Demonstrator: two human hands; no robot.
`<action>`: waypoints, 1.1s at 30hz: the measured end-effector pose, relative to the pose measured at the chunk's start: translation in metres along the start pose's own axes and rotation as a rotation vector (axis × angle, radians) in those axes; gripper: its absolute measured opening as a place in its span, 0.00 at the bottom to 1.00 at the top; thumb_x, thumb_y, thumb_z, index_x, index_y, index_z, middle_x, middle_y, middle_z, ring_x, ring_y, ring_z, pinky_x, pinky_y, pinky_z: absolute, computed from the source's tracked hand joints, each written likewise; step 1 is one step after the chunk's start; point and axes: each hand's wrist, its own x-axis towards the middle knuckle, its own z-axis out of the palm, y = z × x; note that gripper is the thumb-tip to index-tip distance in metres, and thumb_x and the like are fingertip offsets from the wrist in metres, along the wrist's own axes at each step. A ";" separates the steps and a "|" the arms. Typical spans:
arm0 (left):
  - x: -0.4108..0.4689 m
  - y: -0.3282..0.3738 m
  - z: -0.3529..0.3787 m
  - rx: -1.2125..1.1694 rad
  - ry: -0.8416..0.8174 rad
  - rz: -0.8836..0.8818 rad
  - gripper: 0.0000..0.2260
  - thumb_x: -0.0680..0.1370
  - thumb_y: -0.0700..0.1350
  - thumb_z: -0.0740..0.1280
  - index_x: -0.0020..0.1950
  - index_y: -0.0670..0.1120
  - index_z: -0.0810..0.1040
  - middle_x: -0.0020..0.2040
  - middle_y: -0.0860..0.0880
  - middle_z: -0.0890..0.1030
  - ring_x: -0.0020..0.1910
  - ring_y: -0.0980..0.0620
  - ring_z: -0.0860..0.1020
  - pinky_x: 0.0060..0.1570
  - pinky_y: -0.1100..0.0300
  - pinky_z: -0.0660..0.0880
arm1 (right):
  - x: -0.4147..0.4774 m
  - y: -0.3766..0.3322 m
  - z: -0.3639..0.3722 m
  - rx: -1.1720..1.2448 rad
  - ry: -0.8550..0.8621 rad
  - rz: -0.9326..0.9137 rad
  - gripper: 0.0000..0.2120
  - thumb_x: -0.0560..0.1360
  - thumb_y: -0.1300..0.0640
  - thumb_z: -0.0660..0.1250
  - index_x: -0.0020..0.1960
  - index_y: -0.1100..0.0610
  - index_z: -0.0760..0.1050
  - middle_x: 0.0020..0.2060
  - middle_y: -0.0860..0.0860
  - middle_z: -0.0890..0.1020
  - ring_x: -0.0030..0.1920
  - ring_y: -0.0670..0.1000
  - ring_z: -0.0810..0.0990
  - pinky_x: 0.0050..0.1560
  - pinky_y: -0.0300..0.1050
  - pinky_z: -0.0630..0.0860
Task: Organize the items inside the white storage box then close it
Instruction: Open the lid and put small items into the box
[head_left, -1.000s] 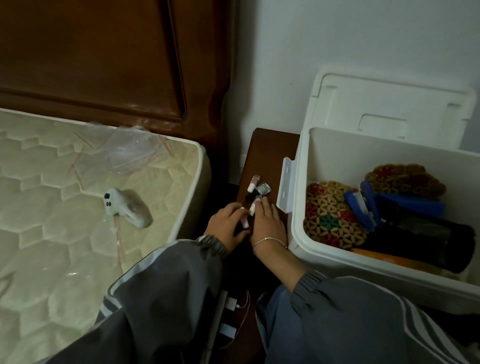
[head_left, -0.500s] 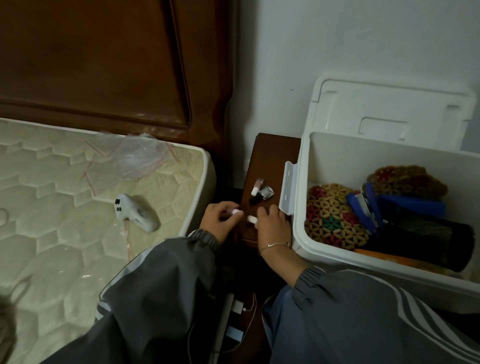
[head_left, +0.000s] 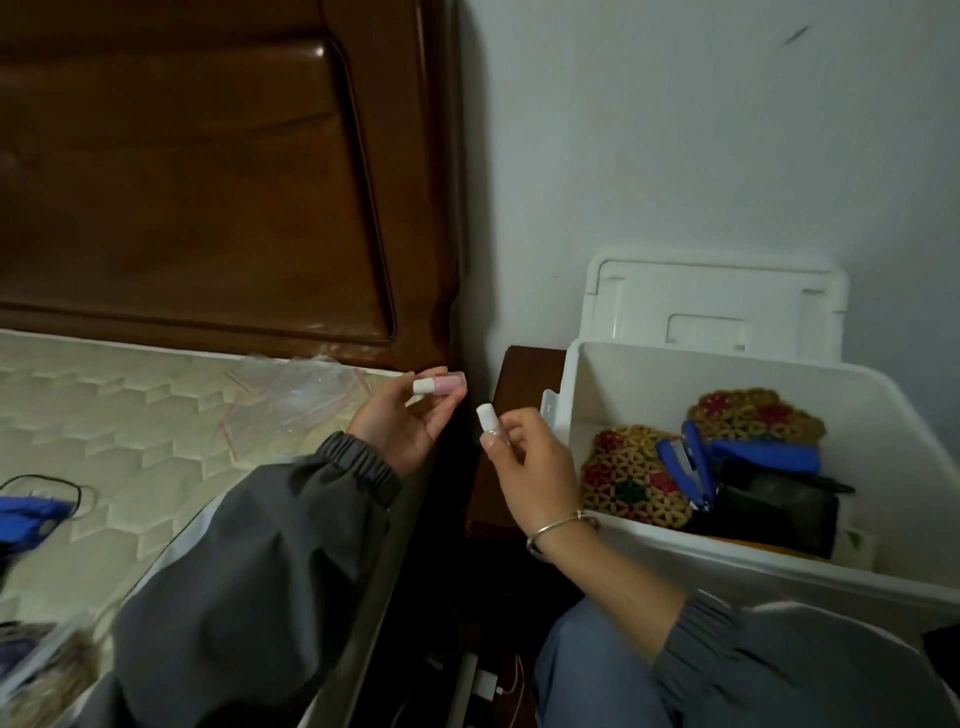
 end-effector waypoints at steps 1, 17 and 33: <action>-0.004 0.000 0.010 0.002 0.005 -0.010 0.14 0.81 0.45 0.57 0.56 0.36 0.76 0.54 0.38 0.81 0.52 0.45 0.81 0.45 0.59 0.81 | -0.002 -0.007 -0.013 0.039 0.019 -0.008 0.04 0.76 0.53 0.65 0.47 0.47 0.69 0.38 0.41 0.77 0.39 0.39 0.76 0.36 0.23 0.69; 0.015 -0.059 0.136 1.063 -0.220 0.112 0.13 0.77 0.50 0.65 0.43 0.42 0.82 0.34 0.46 0.84 0.28 0.56 0.80 0.27 0.67 0.75 | 0.037 0.006 -0.220 0.764 -0.143 0.539 0.16 0.67 0.53 0.72 0.52 0.58 0.77 0.48 0.55 0.85 0.41 0.47 0.84 0.34 0.37 0.77; 0.087 -0.092 0.131 1.608 0.012 0.143 0.17 0.75 0.57 0.65 0.38 0.44 0.82 0.32 0.51 0.81 0.30 0.56 0.75 0.33 0.64 0.71 | 0.085 0.083 -0.235 0.377 -0.223 0.524 0.08 0.72 0.55 0.71 0.50 0.55 0.78 0.43 0.53 0.85 0.40 0.47 0.83 0.37 0.37 0.75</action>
